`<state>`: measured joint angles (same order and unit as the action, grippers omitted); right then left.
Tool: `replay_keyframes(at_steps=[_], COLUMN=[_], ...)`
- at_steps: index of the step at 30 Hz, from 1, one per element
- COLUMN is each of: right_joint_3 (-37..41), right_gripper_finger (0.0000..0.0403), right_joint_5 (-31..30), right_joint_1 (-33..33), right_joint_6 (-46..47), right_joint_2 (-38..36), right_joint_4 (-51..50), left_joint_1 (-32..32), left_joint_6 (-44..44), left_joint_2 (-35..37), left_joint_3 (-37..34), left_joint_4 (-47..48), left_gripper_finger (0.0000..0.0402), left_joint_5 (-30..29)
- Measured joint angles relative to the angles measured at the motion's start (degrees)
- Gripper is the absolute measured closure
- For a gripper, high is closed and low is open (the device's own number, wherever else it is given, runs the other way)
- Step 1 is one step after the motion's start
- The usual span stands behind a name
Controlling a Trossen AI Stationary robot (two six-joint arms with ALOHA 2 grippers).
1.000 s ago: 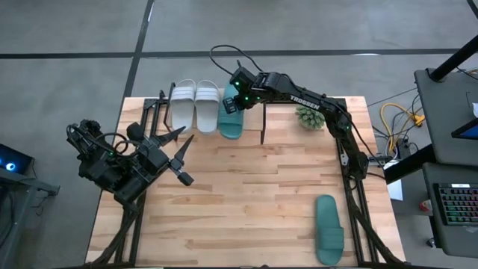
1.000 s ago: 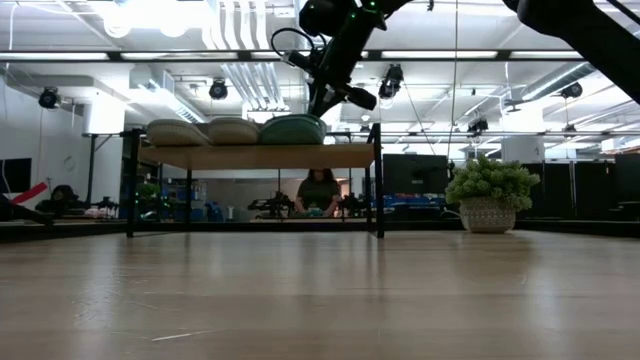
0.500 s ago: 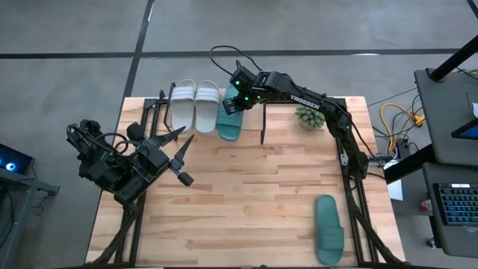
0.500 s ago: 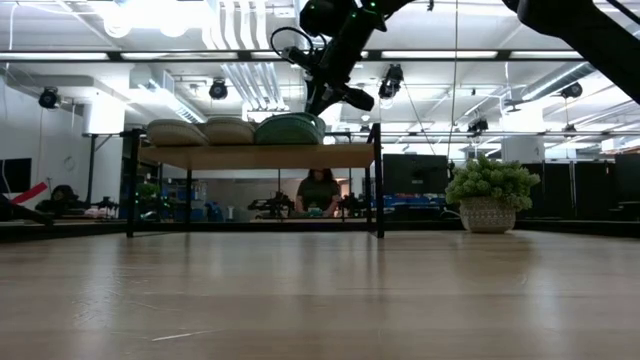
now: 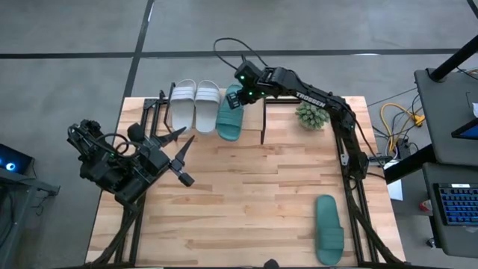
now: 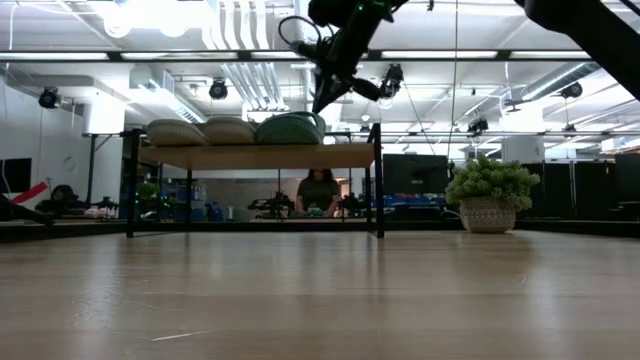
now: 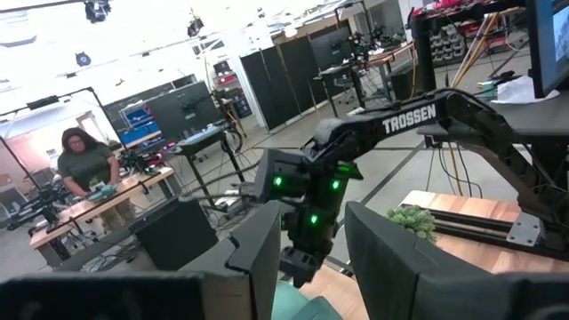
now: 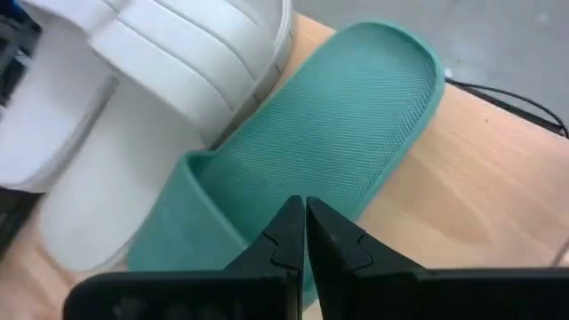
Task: Pick and place slides into the shelf
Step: Put the left green slipper on the shelf
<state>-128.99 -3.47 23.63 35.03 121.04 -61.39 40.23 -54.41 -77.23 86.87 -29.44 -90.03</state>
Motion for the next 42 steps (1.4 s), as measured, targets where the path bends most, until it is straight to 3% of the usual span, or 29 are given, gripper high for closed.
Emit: replay_keyframes(at_steps=[14, 42], right_joint_3=[0.0, 8.0], right_gripper_finger=[0.0395, 0.0395], right_joint_5=[-1.1, -0.6], right_joint_1=[-0.4, -3.1], right_joint_6=[1.5, 2.0], right_joint_2=[-3.6, -3.6], right_joint_4=[-8.8, -5.7], left_joint_1=[0.0, 0.0], left_joint_6=[-0.7, -1.8], left_joint_2=[0.0, 0.0], left_joint_3=[0.0, 0.1], left_joint_4=[0.0, 0.0], left_gripper_finger=[0.0289, 0.0289], left_joint_5=[0.5, 1.3])
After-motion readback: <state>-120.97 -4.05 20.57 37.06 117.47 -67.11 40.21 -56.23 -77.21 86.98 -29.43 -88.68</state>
